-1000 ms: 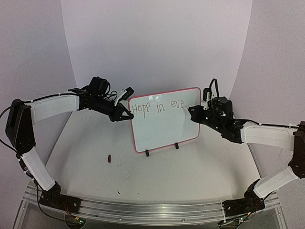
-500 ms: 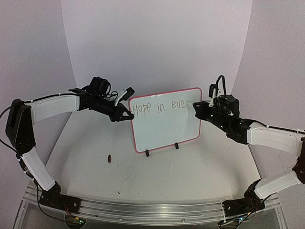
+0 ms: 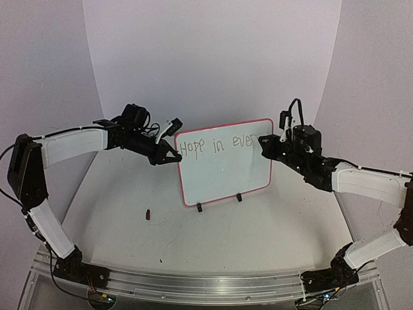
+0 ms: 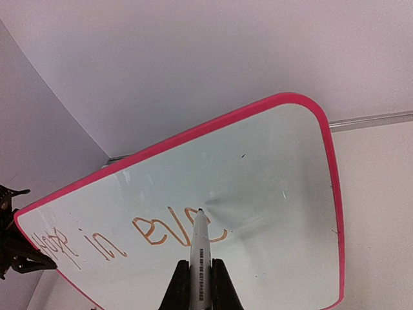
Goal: Write a sentence on the whiteboard
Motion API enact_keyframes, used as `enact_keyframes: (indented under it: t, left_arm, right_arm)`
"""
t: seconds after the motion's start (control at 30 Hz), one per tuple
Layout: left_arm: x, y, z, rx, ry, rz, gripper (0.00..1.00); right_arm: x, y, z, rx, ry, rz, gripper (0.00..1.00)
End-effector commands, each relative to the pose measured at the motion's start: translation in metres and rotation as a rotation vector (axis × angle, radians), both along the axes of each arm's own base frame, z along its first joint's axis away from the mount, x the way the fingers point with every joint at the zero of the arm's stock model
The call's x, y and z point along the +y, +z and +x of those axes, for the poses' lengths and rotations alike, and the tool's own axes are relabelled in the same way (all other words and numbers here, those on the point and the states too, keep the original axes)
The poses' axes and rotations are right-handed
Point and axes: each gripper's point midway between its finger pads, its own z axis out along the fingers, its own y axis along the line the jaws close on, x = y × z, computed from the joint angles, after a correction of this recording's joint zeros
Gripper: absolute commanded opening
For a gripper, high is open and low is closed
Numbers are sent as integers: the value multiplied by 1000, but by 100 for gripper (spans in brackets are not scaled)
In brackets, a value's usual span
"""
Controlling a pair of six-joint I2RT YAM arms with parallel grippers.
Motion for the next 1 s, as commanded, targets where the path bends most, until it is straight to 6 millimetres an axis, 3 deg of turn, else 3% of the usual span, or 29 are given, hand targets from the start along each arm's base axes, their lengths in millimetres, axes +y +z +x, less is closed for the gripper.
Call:
enact_keyframes:
  t: [0.0, 0.7, 0.97]
  left_arm:
    - [13, -22, 1, -23, 24, 123, 0]
    - [12, -20, 0, -27, 21, 121, 0]
    - [13, -20, 1, -27, 22, 121, 0]
  right_arm:
    - [5, 21, 9, -46, 4, 11, 0]
    - [-12, 15, 14, -35, -97, 4, 0]
    - [-12, -9, 10, 23, -90, -11, 0]
